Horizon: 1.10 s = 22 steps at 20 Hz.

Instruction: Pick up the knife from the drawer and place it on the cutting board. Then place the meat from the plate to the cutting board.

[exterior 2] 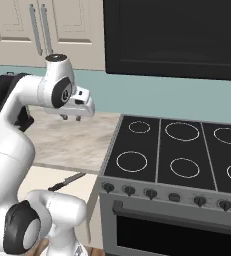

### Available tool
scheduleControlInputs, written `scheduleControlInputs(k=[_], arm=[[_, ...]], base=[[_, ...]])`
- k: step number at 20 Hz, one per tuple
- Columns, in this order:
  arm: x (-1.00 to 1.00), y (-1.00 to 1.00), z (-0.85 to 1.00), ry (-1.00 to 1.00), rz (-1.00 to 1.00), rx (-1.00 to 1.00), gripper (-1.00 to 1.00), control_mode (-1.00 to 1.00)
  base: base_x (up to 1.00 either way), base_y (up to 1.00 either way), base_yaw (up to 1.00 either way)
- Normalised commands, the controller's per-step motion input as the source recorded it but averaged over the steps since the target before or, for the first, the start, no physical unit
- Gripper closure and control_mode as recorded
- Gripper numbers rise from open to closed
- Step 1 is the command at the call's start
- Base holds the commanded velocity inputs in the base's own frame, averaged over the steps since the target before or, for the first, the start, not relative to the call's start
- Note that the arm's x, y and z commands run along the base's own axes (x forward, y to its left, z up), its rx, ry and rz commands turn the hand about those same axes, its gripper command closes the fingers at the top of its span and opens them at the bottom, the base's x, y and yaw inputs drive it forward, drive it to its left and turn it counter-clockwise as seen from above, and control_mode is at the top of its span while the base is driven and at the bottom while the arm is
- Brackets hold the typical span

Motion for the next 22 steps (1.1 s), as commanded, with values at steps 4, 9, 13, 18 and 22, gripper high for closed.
scheduleControlInputs(k=[4, 9, 13, 18, 22], arm=[[-0.46, 0.00, 0.00, -0.06, 0.00, 0.00, -1.00, -1.00], [-0.92, 0.18, -0.04, 0.00, -0.11, 0.00, -1.00, -1.00], [-0.69, 0.37, -0.02, 0.00, -0.07, 0.00, -1.00, -1.00], [-0.33, 0.35, -0.06, 0.00, -0.01, 0.00, -1.00, -1.00], [-0.49, 0.05, -0.16, 0.00, 0.00, 0.00, -1.00, -1.00]], base=[[0.00, 0.00, 0.00], [0.00, 0.00, 0.00], [0.00, 0.00, 0.00], [0.00, 0.00, 0.00], [0.00, 0.00, 0.00]])
